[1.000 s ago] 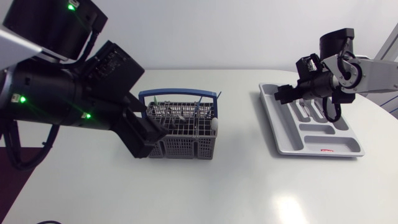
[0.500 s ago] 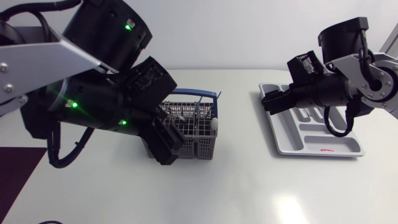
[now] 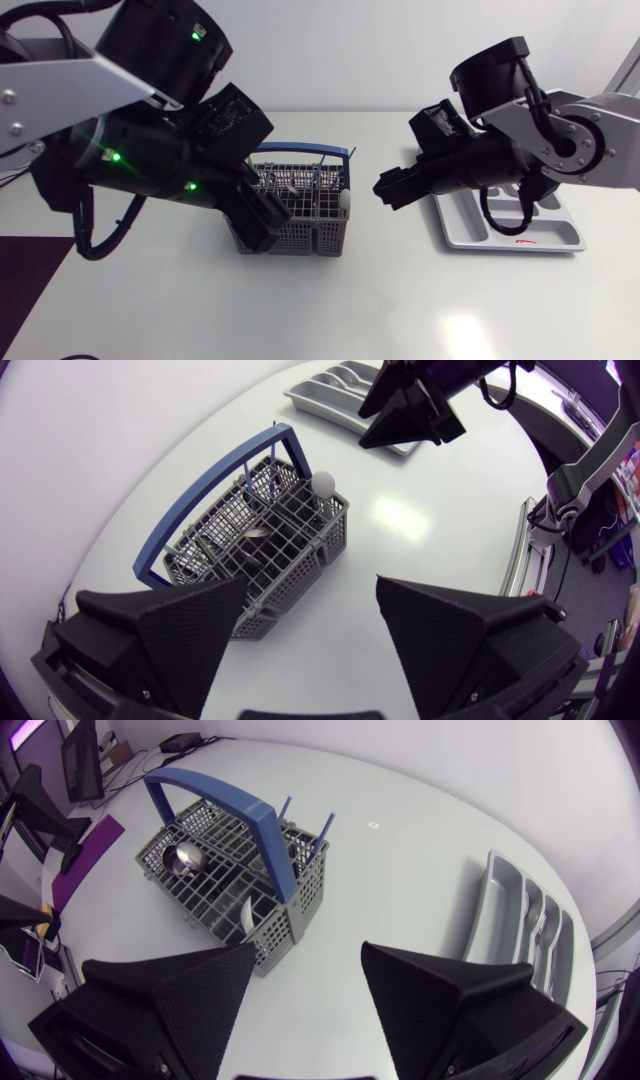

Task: Unload the cutlery basket into the drawer organizer.

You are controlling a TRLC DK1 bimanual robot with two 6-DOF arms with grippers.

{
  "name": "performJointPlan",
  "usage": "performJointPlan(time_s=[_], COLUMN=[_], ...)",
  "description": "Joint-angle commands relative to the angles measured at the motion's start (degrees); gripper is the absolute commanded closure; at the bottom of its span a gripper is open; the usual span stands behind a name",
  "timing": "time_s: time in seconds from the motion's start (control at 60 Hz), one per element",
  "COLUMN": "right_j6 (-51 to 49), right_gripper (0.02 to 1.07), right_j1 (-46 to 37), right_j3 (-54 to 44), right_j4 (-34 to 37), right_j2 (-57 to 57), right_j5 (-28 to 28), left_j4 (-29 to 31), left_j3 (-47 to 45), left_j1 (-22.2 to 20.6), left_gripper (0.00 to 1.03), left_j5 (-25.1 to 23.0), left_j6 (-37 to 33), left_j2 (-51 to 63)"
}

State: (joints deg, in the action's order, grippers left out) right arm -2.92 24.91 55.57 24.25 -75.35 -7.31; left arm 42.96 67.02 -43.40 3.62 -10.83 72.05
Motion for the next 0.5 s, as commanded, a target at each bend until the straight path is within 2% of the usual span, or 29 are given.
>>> performJointPlan(time_s=[0.0, 0.1, 0.183, 0.217, 0.25, 0.367, 0.483], right_j6=[1.60, 1.34, 0.63, 0.02, -0.42, -2.62, -4.29], right_gripper=[0.31, 0.31, 0.31, 0.31, 0.31, 0.31, 0.31], right_j1=[0.49, 0.41, 0.58, 0.58, 1.02, 1.37, 1.29], right_j3=[1.03, 0.15, -1.61, -2.40, -3.10, -5.65, -7.32], right_j4=[0.89, 0.89, 0.45, 0.36, 0.27, -0.78, -1.22], right_j2=[-0.50, 0.64, 1.96, 2.31, 2.67, 3.98, 5.30], right_j5=[0.02, -0.69, -2.18, -2.36, -2.36, -2.71, -3.15], left_j4=[-0.51, -2.88, -10.35, -16.33, -18.70, -20.64, -23.36], left_j3=[-1.19, -3.22, -8.23, -11.39, -12.97, -14.03, -14.55], left_j1=[0.33, -0.28, -1.25, -1.69, -1.69, -1.69, -0.46], left_gripper=[0.14, 0.14, 0.14, 0.14, 0.14, 0.14, 0.14], left_j5=[0.43, 1.13, 1.22, 1.22, 1.66, 1.74, 1.74], left_j6=[-2.53, -7.71, -15.89, -19.84, -23.36, -34.79, -41.46], left_j2=[-0.95, -1.83, -5.34, -7.01, -7.45, -5.17, -3.15])
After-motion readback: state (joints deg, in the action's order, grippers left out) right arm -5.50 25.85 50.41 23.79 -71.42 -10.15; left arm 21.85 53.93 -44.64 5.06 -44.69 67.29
